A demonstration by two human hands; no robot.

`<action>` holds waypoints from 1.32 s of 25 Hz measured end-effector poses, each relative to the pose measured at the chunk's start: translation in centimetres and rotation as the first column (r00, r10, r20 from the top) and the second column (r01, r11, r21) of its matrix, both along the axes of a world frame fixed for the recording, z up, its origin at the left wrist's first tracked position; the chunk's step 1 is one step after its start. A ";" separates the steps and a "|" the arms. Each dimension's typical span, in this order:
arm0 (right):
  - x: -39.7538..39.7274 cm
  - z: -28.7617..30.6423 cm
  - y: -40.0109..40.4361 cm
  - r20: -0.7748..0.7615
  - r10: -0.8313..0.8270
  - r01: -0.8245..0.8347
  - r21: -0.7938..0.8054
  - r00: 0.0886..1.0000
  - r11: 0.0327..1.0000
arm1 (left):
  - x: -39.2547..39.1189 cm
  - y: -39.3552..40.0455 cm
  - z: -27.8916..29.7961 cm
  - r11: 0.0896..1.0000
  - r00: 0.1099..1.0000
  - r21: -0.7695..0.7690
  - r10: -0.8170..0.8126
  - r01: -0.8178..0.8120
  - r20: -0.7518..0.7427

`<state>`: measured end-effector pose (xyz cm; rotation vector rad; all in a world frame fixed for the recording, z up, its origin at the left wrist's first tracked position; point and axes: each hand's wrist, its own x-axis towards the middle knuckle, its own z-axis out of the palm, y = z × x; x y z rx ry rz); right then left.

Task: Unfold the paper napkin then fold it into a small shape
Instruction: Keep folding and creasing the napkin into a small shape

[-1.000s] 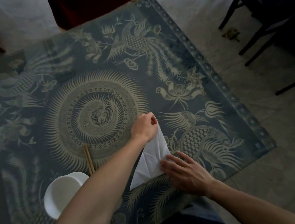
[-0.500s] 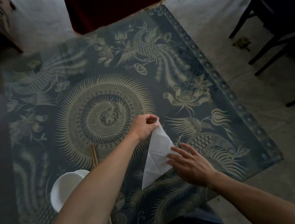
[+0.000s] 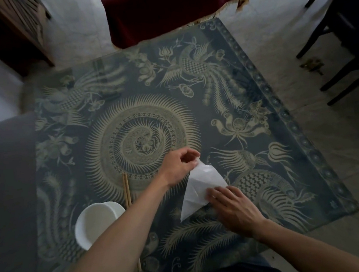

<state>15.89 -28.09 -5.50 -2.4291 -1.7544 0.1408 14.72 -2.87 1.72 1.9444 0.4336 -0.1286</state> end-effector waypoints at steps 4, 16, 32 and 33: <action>0.1 -0.6 -0.4 -0.008 -0.010 0.010 -0.006 1.000 1.000 | -2.3 -0.7 0.4 0.997 0.999 0.061 -0.036 0.037 -0.029; -0.4 -1.5 -1.4 0.014 0.003 -0.004 0.069 1.000 0.998 | -9.5 -2.6 -1.6 0.964 0.998 0.264 -0.023 0.037 -0.057; -0.9 1.0 -0.2 -0.030 -0.121 0.118 -0.086 0.992 0.989 | -13.4 -4.5 -3.9 0.917 0.993 0.387 -0.059 0.095 -0.105; -1.0 0.9 0.1 -0.029 -0.107 0.102 -0.128 0.994 0.986 | -13.5 -4.6 -4.0 0.906 0.992 0.409 -0.073 0.108 -0.100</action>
